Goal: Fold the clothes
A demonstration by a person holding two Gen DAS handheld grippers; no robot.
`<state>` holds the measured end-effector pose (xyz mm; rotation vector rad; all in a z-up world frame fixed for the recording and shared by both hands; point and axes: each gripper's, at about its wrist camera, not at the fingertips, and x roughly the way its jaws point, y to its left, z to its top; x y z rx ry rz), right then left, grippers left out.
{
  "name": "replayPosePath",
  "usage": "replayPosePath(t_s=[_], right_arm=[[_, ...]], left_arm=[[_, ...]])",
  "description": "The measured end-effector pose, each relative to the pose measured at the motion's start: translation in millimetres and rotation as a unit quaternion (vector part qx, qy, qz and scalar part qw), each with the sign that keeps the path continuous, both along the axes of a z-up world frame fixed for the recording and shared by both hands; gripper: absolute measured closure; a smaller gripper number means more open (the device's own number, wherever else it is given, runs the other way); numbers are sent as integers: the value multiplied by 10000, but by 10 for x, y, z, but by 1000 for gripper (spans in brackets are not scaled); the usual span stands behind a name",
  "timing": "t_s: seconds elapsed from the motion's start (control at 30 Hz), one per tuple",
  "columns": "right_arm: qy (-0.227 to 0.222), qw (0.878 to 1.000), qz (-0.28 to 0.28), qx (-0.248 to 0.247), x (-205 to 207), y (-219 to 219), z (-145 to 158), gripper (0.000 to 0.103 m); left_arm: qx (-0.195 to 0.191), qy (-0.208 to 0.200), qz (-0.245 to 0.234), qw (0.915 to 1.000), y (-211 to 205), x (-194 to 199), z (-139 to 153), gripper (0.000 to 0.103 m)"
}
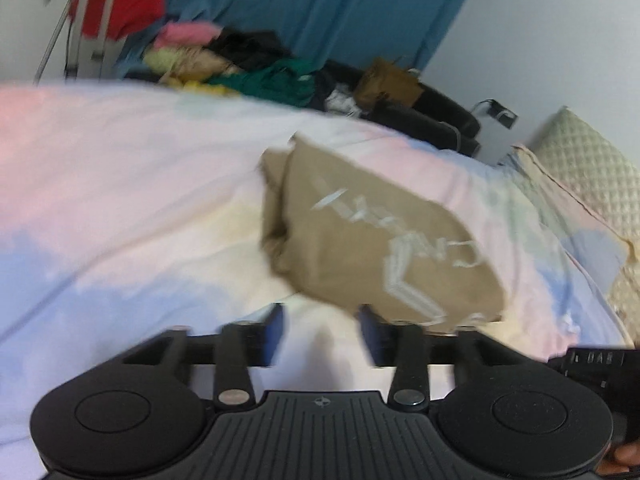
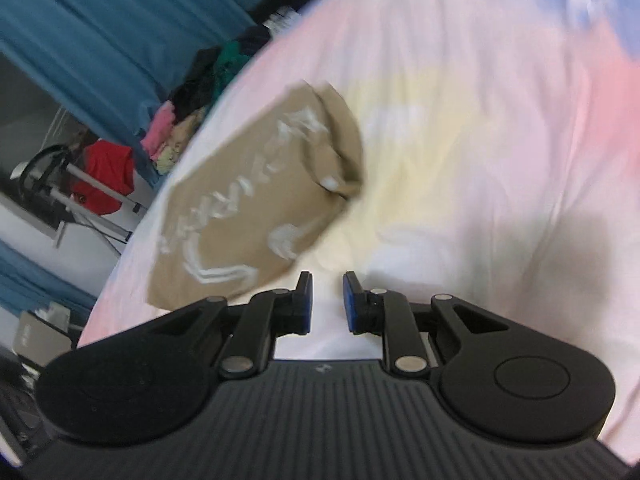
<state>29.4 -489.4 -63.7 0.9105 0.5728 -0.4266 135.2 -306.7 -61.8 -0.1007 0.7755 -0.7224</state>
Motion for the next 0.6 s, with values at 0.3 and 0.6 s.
replayPosePath(t_s=[0.3,0.6], right_arm=[[-792,9863,500,-1361,-636,463,1116,11],[-1064,9632,685,-2373,-1314,1031,1671,11]], left_arm=[[213,-1087,-227,9936,151,-882,1050,6],[110,-1797,-80,9836,665,-1698,1686,0]])
